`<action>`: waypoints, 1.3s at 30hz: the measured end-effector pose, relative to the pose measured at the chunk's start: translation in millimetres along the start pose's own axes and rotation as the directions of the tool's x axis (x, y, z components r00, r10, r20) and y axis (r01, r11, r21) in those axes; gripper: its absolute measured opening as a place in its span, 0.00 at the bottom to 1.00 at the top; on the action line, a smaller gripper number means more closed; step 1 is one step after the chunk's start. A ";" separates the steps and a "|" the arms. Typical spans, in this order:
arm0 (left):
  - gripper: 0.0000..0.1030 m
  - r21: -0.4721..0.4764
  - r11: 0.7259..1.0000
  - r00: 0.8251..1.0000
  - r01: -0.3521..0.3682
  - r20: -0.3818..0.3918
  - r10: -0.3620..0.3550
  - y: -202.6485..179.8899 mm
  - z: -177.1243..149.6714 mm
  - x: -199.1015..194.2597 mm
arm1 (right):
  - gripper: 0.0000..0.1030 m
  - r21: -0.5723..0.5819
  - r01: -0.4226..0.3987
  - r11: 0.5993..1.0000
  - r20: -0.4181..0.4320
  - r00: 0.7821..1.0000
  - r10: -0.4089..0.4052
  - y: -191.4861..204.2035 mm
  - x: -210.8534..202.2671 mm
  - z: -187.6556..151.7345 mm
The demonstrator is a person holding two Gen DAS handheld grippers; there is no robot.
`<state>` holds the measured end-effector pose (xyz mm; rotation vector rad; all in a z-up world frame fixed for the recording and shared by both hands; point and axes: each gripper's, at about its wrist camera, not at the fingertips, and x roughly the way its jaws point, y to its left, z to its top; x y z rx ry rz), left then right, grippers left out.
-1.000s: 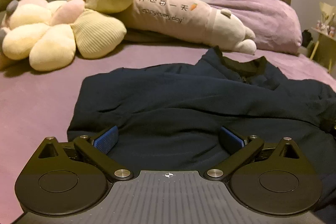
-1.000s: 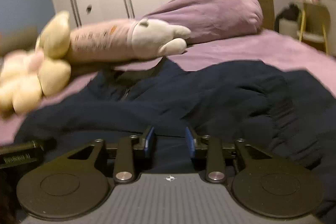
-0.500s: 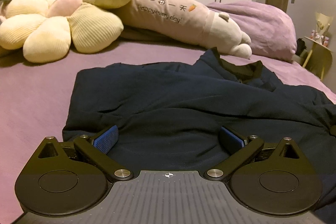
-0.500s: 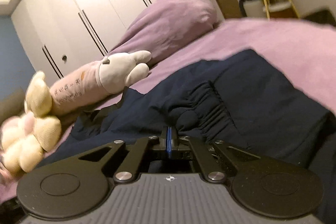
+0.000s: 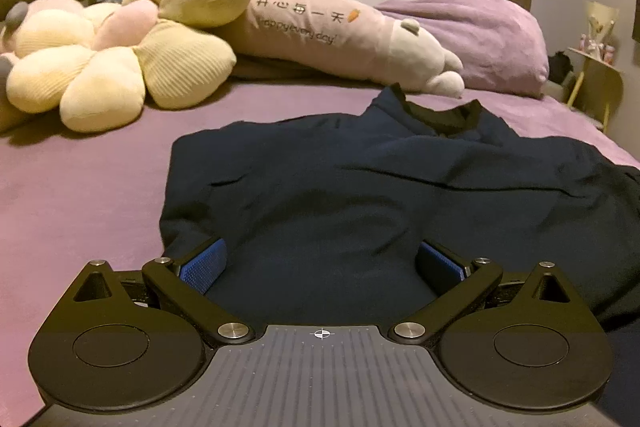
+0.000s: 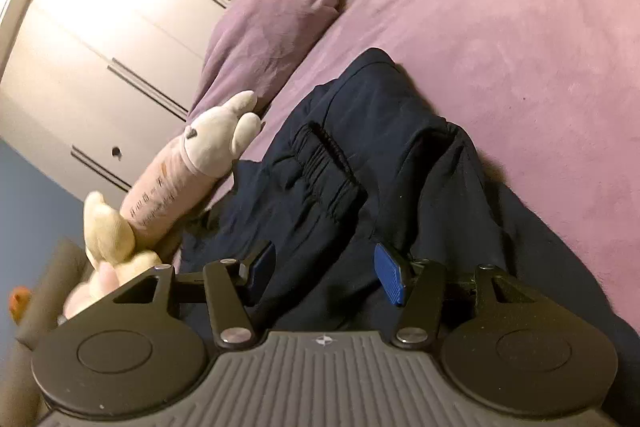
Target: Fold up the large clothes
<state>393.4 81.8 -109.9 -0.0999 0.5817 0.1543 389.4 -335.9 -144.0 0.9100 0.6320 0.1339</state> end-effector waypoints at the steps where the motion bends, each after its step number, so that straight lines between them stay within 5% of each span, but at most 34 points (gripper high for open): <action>1: 1.00 -0.002 1.000 1.000 0.000 -0.004 0.000 0.6 0.1 -2.0 | 0.55 0.022 -0.001 1.000 -0.011 1.000 0.001 0.8 8.0 4.1; 5: 1.00 -0.007 1.000 1.000 -0.005 -0.017 0.005 2.0 1.3 -10.2 | 0.52 0.033 0.047 0.998 -0.053 0.998 -0.045 6.1 37.4 11.3; 8: 1.00 -0.001 1.000 1.000 0.000 -0.029 0.000 2.8 2.6 -17.5 | 0.33 -0.095 0.112 0.989 -0.073 0.990 -0.119 25.3 42.3 14.0; 13: 1.00 -0.022 0.999 0.998 0.023 -0.052 -0.024 14.0 0.7 -30.0 | 0.01 -0.078 0.045 0.996 -0.036 0.998 -0.048 17.1 15.6 15.6; 16: 1.00 -0.059 0.998 0.996 0.029 -0.078 -0.033 23.6 -2.0 -34.3 | 0.00 -0.020 0.039 0.999 -0.006 0.999 -0.039 1.8 -0.8 16.2; 20: 1.00 -0.137 0.990 0.993 0.042 -0.105 -0.057 31.6 -4.4 -36.6 | 0.15 0.127 -0.084 0.988 -0.049 0.995 0.091 -6.5 2.9 16.7; 21: 1.00 -0.140 0.989 0.992 0.041 -0.108 -0.057 31.5 -4.6 -37.3 | 0.27 0.130 -0.077 0.989 -0.067 0.994 0.086 -4.2 9.9 16.0; 25: 1.00 -0.128 0.991 0.991 0.046 -0.119 -0.062 30.0 -4.0 -39.3 | 0.36 0.143 -0.014 0.990 -0.110 0.994 0.030 -1.3 41.8 15.8; 28: 1.00 -0.125 0.991 0.991 0.039 -0.123 -0.055 31.1 -3.1 -39.4 | 0.33 0.170 0.005 0.985 -0.106 0.994 0.013 -1.6 51.1 16.4; 30: 1.00 -0.140 0.990 0.991 0.027 -0.122 -0.045 33.9 -1.9 -40.8 | 0.13 0.118 -0.005 0.993 -0.102 0.995 0.017 8.4 48.1 18.9; 34: 1.00 -0.170 0.985 0.991 0.026 -0.128 -0.048 40.6 -2.3 -46.0 | 0.04 0.150 -0.093 0.984 -0.051 0.994 0.101 4.2 16.8 16.2; 39: 1.00 -0.157 0.988 0.983 -0.003 -0.183 -0.026 43.2 -11.5 -38.7 | 0.00 0.110 0.034 0.993 -0.039 0.999 -0.030 -15.0 5.9 3.7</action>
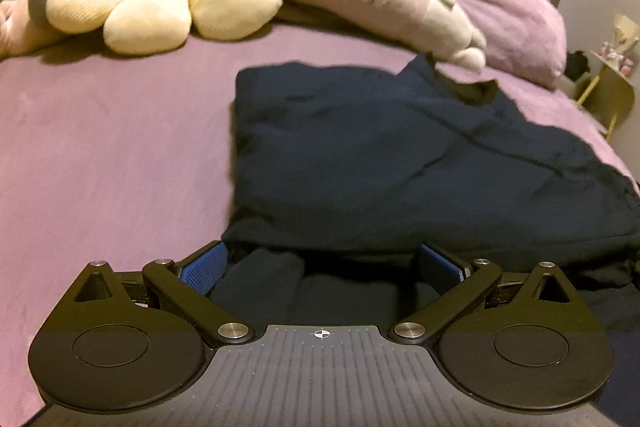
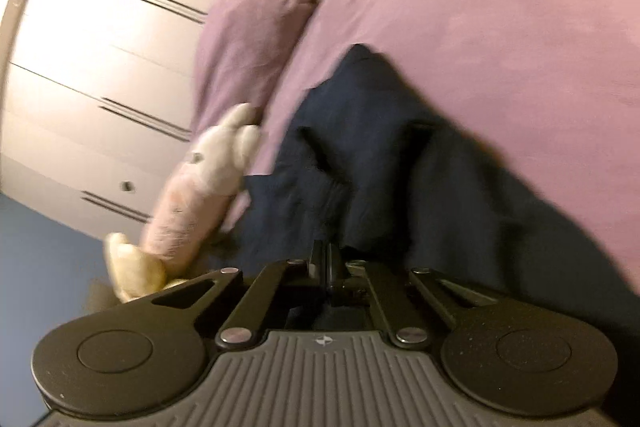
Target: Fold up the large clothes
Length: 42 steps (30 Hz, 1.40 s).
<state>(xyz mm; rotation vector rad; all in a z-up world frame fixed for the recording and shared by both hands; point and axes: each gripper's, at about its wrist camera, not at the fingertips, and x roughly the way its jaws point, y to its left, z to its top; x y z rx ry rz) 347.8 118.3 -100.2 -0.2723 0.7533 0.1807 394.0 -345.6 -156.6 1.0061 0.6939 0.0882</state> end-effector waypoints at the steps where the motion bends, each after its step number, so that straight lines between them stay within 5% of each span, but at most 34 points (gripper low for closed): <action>1: 1.00 -0.009 1.000 1.000 -0.002 -0.011 0.002 2.0 -1.7 2.0 | 0.00 0.002 0.028 1.000 -0.018 0.999 -0.028 -5.2 5.2 -1.3; 5: 1.00 0.000 0.998 0.996 -0.063 -0.064 0.063 8.6 -10.8 9.5 | 0.00 -0.077 0.058 0.995 -0.037 0.997 -0.061 -5.8 14.5 -0.4; 10: 1.00 0.002 1.000 0.998 -0.013 -0.064 0.013 15.4 -18.0 -28.3 | 0.05 -0.335 0.130 0.933 -0.018 0.989 -0.144 23.7 -3.6 -14.7; 13: 1.00 0.058 0.998 0.999 0.026 -0.044 -0.024 22.2 -30.9 -72.0 | 0.19 -0.431 0.093 0.898 -0.010 0.994 -0.107 23.1 -43.5 -27.6; 15: 1.00 0.102 0.994 0.998 0.037 -0.049 -0.032 31.5 -46.0 -102.6 | 0.50 -0.487 0.081 0.869 -0.002 0.996 -0.094 16.7 -80.1 -39.7; 18: 1.00 0.176 0.984 0.997 0.019 -0.080 -0.005 47.9 -76.6 -142.7 | 0.68 -0.537 0.092 0.838 0.023 0.995 -0.094 -6.3 -149.4 -57.9; 21: 1.00 0.188 0.982 0.992 -0.009 -0.123 0.033 67.5 -108.5 -173.7 | 0.69 -0.517 0.122 0.847 0.019 0.991 -0.131 -32.9 -201.2 -72.1; 26: 1.00 0.062 0.998 0.981 -0.022 -0.189 0.034 97.2 -150.0 -203.8 | 0.69 -0.478 0.202 0.855 -0.024 0.970 -0.243 -72.0 -242.2 -87.4; 31: 1.00 -0.046 0.996 0.973 0.070 -0.218 -0.078 108.7 -164.5 -211.3 | 0.60 -0.381 0.148 0.913 -0.082 0.978 -0.193 -95.8 -255.0 -89.0; 33: 0.93 -0.063 0.994 0.971 0.093 -0.216 -0.104 109.8 -164.8 -212.4 | 0.42 -0.336 0.147 0.930 -0.102 0.976 -0.191 -105.3 -258.2 -86.3; 35: 0.83 -0.067 0.993 0.967 0.099 -0.227 -0.112 110.5 -164.5 -212.0 | 0.34 -0.304 0.129 0.944 -0.128 0.976 -0.175 -111.9 -260.5 -80.4; 42: 0.84 -0.115 0.984 0.954 0.133 -0.254 -0.159 120.5 -170.5 -205.5 | 0.33 -0.287 0.070 0.955 -0.208 0.969 -0.134 -122.2 -262.9 -70.8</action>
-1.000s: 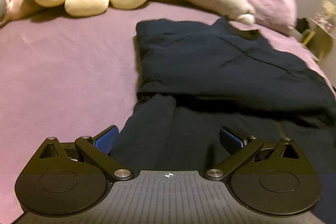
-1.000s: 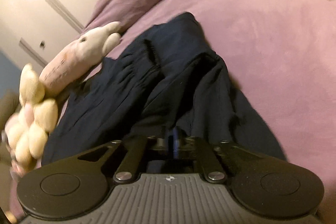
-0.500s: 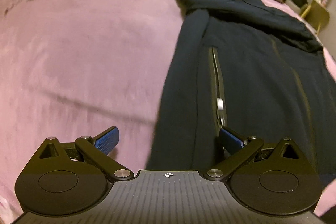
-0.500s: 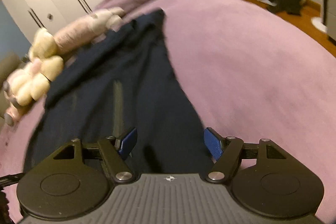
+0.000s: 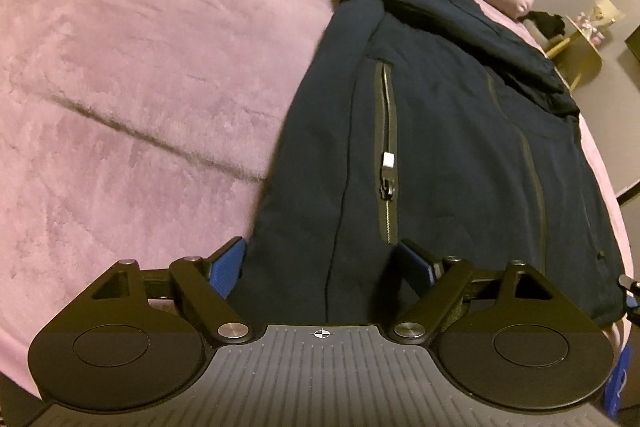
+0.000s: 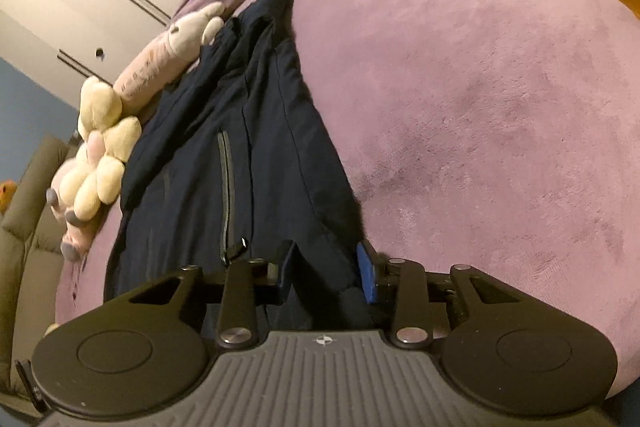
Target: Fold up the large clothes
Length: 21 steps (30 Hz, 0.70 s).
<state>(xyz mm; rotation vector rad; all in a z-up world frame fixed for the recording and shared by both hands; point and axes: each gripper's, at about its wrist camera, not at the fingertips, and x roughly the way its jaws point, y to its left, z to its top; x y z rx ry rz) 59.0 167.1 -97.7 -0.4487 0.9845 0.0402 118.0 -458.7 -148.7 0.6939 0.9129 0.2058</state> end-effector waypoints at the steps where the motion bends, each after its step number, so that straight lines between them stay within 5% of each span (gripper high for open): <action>1: 0.85 0.003 1.000 1.000 0.006 -0.005 -0.006 0.5 -0.6 0.4 | 0.34 0.004 -0.005 1.000 -0.007 1.000 0.005 -1.6 1.4 0.5; 4: 0.84 0.008 1.000 1.000 0.019 -0.018 -0.018 1.8 -2.2 -1.4 | 0.47 0.014 -0.006 1.000 -0.038 0.999 0.006 -4.7 6.0 2.9; 11: 0.73 -0.003 1.000 0.999 0.023 -0.049 -0.023 1.4 0.6 -2.5 | 0.47 -0.021 -0.045 0.999 -0.079 0.996 0.043 -3.1 5.7 1.0; 12: 0.71 0.008 1.000 0.998 0.018 -0.056 -0.018 0.6 1.6 -2.3 | 0.39 -0.036 -0.037 0.999 -0.078 0.996 0.034 -1.0 5.0 0.9; 15: 0.54 0.021 1.000 0.997 0.010 -0.075 -0.009 0.3 6.0 -4.9 | 0.24 -0.053 -0.047 0.998 -0.090 0.995 0.042 4.1 6.6 0.3; 19: 0.25 -0.005 0.999 0.995 0.038 -0.090 -0.038 4.2 16.2 -14.1 | 0.21 -0.003 -0.128 0.992 -0.091 0.988 0.127 10.5 4.5 5.2; 21: 0.21 -0.024 0.996 0.993 0.082 -0.088 -0.084 4.5 23.6 -20.1 | 0.20 0.028 -0.176 0.984 -0.081 0.981 0.178 15.9 2.8 8.2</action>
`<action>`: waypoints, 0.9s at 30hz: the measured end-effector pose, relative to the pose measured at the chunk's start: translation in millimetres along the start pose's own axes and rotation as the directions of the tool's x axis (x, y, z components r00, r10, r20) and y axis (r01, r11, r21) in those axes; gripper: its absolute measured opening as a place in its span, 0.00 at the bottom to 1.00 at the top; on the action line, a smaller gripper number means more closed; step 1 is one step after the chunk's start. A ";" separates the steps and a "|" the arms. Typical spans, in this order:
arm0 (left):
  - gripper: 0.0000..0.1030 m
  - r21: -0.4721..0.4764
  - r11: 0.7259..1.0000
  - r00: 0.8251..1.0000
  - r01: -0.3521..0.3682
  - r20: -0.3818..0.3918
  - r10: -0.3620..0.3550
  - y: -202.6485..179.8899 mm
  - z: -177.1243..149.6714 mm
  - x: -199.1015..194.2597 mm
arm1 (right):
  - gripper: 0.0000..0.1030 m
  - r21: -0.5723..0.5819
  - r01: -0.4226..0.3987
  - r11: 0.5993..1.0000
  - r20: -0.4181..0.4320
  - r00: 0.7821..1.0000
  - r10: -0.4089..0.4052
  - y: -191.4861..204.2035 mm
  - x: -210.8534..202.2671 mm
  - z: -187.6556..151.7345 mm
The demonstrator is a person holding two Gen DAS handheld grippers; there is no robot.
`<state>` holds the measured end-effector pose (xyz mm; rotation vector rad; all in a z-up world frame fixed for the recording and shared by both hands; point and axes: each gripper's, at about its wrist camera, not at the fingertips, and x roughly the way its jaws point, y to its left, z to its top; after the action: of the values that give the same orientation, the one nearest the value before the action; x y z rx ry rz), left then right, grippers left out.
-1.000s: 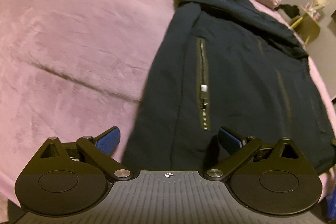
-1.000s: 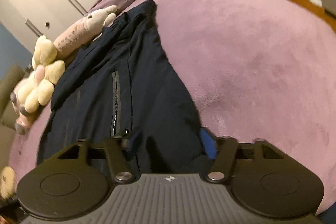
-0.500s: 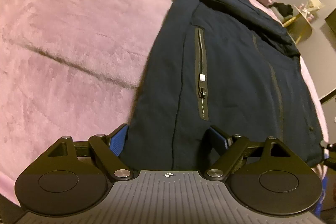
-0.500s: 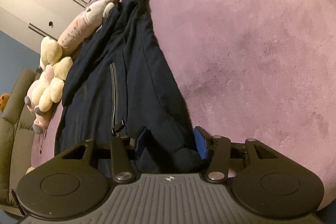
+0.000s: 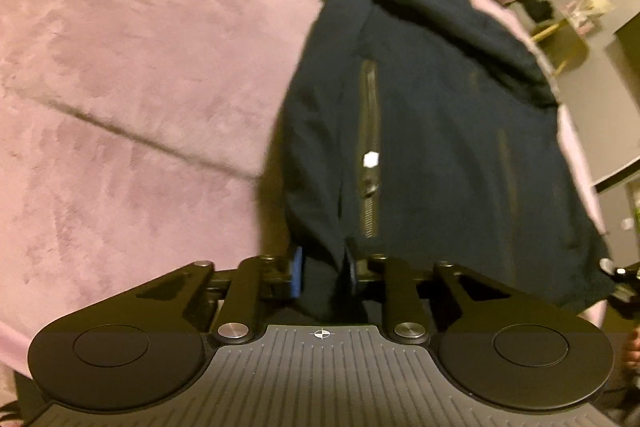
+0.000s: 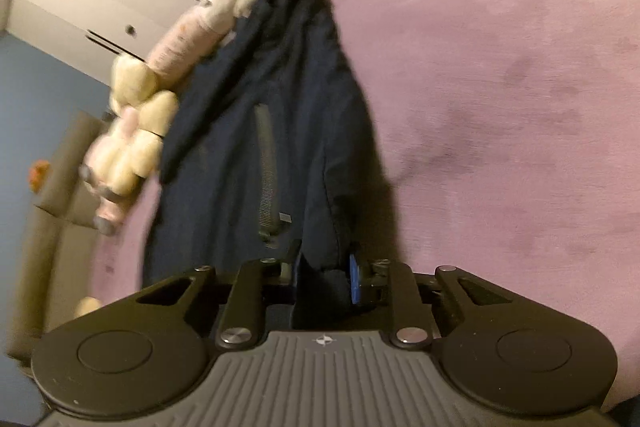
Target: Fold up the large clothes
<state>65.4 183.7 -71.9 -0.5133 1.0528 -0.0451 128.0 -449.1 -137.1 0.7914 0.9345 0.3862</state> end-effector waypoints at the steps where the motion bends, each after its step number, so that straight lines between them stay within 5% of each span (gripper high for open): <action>1: 0.20 -0.005 1.000 1.000 0.018 0.009 -0.018 -1.0 3.4 -3.6 | 0.20 0.015 -0.031 0.999 0.008 0.999 0.031 3.4 -0.9 2.4; 9: 0.17 -0.183 0.965 0.973 0.188 0.171 -0.157 1.5 62.4 -22.4 | 0.19 0.092 -0.156 0.983 0.122 0.982 0.145 30.2 2.3 36.8; 12: 0.15 -0.263 0.950 0.964 0.169 0.244 -0.104 4.7 97.3 -15.9 | 0.19 0.107 -0.192 0.976 0.181 0.969 0.171 41.1 12.6 61.5; 13: 0.05 -0.284 0.947 0.960 0.149 0.270 -0.070 5.0 109.1 -11.6 | 0.19 0.109 -0.186 0.977 0.203 0.966 0.161 44.3 18.3 73.1; 15: 0.02 -0.332 0.938 0.949 0.101 0.316 0.009 8.1 132.4 -0.1 | 0.19 0.132 -0.175 0.976 0.244 0.960 0.139 50.9 34.6 96.5; 23: 0.02 -0.342 0.938 0.950 -0.045 0.275 0.146 1.1 177.0 74.7 | 0.19 0.146 0.088 0.985 0.234 0.965 -0.121 68.7 133.8 149.9; 26: 0.14 -0.384 0.922 0.941 -0.040 0.296 0.164 8.3 178.5 88.2 | 0.20 0.175 0.139 0.975 0.222 0.959 -0.176 57.0 158.4 150.6; 27: 0.33 -0.404 0.914 0.937 -0.037 0.304 0.173 15.1 176.5 88.3 | 0.20 0.181 0.135 0.974 0.225 0.959 -0.174 50.8 161.3 150.0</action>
<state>254.8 240.1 -81.8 -0.7966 0.7509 0.3496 343.9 -382.1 -138.1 0.8870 0.8009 0.0734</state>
